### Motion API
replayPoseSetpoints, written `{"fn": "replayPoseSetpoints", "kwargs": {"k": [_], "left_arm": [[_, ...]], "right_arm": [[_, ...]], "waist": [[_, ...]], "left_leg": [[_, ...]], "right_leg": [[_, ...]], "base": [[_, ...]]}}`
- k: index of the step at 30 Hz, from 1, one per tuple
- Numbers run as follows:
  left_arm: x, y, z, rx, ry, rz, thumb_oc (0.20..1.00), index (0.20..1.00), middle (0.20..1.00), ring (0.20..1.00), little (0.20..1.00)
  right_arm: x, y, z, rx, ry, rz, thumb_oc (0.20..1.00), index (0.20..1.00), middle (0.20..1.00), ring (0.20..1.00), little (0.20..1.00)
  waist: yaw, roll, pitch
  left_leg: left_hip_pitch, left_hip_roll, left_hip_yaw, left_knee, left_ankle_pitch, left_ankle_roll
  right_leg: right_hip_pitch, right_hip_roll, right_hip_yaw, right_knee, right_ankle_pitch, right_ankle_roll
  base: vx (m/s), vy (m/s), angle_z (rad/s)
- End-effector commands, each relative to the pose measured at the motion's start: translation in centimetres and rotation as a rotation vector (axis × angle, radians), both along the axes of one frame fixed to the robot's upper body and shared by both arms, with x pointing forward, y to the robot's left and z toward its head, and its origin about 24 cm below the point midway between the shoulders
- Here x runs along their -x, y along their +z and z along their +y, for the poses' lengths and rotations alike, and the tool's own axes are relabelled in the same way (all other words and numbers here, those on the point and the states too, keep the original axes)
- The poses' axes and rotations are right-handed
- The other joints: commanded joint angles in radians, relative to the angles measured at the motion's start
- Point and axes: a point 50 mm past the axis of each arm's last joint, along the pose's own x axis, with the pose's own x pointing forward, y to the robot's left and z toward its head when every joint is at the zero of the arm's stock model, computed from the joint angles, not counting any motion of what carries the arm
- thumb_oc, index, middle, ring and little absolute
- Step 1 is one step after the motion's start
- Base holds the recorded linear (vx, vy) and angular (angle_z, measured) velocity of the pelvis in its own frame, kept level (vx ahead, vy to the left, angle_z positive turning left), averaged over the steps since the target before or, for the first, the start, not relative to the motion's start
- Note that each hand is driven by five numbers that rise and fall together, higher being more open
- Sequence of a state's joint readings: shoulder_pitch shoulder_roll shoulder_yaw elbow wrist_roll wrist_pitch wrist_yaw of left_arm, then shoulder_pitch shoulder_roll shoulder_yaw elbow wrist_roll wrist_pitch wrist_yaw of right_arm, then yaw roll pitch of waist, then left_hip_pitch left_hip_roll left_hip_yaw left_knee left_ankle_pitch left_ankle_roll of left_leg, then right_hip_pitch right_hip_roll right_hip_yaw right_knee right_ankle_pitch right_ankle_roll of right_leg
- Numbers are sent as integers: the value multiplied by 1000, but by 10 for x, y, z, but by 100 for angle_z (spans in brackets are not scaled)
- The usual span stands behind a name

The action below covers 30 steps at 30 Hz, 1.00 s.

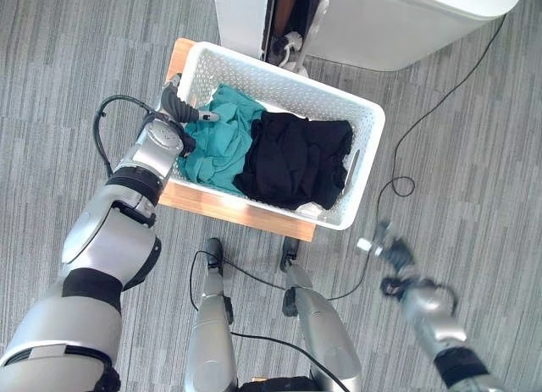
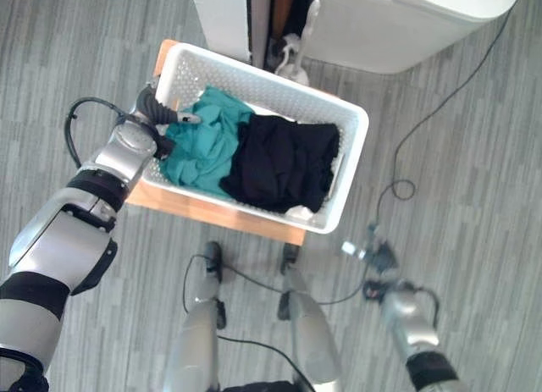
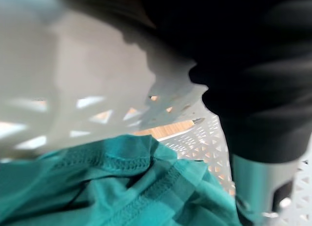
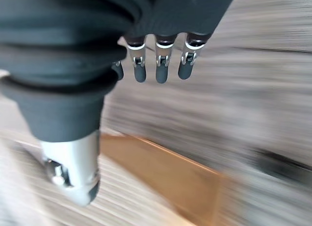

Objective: Grab the laundry basket,head to the washer,open it,put in the laundry and shut it.

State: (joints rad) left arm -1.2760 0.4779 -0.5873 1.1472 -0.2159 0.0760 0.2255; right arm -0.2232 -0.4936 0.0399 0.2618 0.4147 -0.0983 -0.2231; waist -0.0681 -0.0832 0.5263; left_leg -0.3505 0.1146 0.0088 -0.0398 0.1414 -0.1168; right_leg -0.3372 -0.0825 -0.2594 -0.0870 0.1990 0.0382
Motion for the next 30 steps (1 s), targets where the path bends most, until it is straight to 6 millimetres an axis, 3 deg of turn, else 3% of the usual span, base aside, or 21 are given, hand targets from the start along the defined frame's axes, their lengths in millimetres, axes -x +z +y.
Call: {"fn": "replayPoseSetpoints", "kwargs": {"k": [1, 7, 14, 18, 25, 30], "left_arm": [[-2, 7, -31, 24, -64, -57, 1000, 1000, 1000, 1000, 1000], [2, -13, -48, 58, -101, -42, 1000, 1000, 1000, 1000, 1000], [5, -26, -60, 81, -124, -23, 1000, 1000, 1000, 1000, 1000], [5, -23, -61, 87, -124, -35, 1000, 1000, 1000, 1000, 1000], [5, -16, -60, 101, -119, -62, 1000, 1000, 1000, 1000, 1000], [9, -17, -61, 122, -122, -83, 1000, 1000, 1000, 1000, 1000]], "right_arm": [[7, 12, -13, 142, -100, -46, 1000, 1000, 1000, 1000, 1000], [-7, 25, 4, 134, -83, -91, 1000, 1000, 1000, 1000, 1000], [-14, 8, 28, 69, -13, -26, 1000, 1000, 1000, 1000, 1000], [-14, 1, 38, -6, 14, -17, 1000, 1000, 1000, 1000, 1000], [-9, 28, 20, -53, -109, -172, 1000, 1000, 1000, 1000, 1000], [-2, 61, -4, -85, -311, -367, 1000, 1000, 1000, 1000, 1000]], "waist": [[-1, -13, -6], [16, -4, -6], [26, 9, -6], [26, 13, -6], [23, 17, -6], [24, 27, -6]], "left_leg": [[-71, 45, 4, 119, -101, 31], [-88, 38, -2, 138, -108, 33], [-114, 30, -10, 149, -106, 32], [-122, 26, -12, 146, -100, 32], [-128, 25, -16, 142, -101, 33], [-143, 22, -15, 160, -116, 38]], "right_leg": [[-38, -92, 19, 104, -100, 92], [-46, -94, 22, 107, -99, 89], [-60, -98, 21, 111, -98, 85], [-66, -100, 19, 111, -97, 85], [-73, -102, 16, 116, -100, 88], [-82, -105, 14, 126, -103, 90]], "base": [[-5, 5, 4], [-1, 2, 1], [0, 0, 0], [0, 0, 0], [0, 1, 0], [0, 1, 1]]}}
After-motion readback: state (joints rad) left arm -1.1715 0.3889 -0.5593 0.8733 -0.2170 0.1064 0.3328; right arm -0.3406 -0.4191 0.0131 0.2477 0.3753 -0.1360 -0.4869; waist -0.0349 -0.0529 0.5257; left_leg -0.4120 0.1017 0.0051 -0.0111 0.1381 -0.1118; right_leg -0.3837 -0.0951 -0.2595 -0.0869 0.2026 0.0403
